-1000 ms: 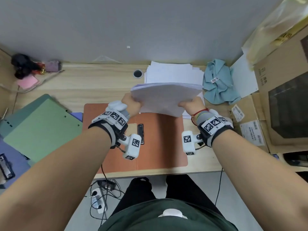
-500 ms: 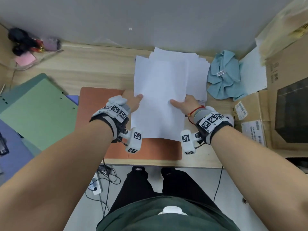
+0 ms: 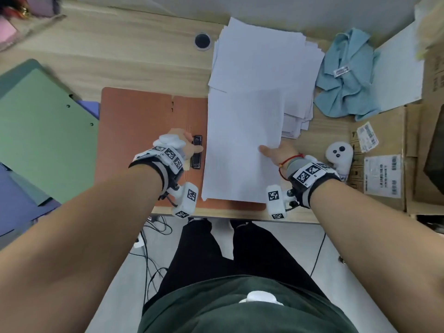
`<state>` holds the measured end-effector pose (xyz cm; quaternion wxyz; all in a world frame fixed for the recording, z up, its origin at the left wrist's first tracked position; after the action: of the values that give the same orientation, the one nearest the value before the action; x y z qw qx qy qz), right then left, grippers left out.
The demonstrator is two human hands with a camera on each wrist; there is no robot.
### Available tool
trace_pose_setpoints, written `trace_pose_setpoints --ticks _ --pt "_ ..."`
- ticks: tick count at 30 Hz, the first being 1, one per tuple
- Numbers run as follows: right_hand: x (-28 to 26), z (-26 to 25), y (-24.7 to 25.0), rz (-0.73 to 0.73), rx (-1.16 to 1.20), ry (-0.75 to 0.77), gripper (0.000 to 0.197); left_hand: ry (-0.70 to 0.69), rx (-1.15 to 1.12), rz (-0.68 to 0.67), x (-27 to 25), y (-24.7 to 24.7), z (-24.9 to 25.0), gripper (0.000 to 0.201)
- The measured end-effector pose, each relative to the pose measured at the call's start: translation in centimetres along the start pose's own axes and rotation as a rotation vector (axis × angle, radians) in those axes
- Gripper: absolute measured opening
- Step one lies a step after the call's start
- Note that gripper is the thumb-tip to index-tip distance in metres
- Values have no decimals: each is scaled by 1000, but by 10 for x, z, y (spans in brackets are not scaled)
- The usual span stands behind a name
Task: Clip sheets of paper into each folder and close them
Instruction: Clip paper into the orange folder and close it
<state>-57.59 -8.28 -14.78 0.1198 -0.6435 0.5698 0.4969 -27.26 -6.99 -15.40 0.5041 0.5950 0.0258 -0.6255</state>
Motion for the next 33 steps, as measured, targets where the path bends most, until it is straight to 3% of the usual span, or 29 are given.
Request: trace_pose_setpoints --ticks 5,9,13,21,25,27,29,31,33 --pt "6 5 -5 4 -16 -25 45 -12 187 74 6 -8 3 36" --pt "10 2 -4 8 -70 -15 47 9 219 111 12 -7 5 33" --pt "12 3 -5 17 -88 -23 46 18 229 113 15 -7 5 44" --pt "15 10 -9 -11 -113 -59 55 35 212 19 11 3 7 20" --pt "11 11 -11 -35 -140 -89 53 61 105 -18 11 8 -2 25" --pt "8 9 -12 -49 -144 -106 43 72 20 -44 14 1 -8 40" --pt "6 5 -15 -53 -171 -104 55 38 -69 -28 21 -3 -12 60" --pt "9 6 -17 -48 -191 -107 75 51 -116 -67 35 -12 -21 60" --pt "14 11 -20 -39 -181 -112 81 80 -159 -116 31 -10 -19 61"
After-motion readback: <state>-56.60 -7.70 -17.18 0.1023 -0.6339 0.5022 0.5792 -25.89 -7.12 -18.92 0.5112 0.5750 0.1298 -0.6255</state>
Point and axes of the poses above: each hand's wrist, its own x-axis towards the middle knuckle, its own y-axis out of the back of the hand, z = x × y, the point moved 8 cm from there along x, towards the middle knuckle, and after that the axes turned 7 degrees about x, right-handed, at the moved point
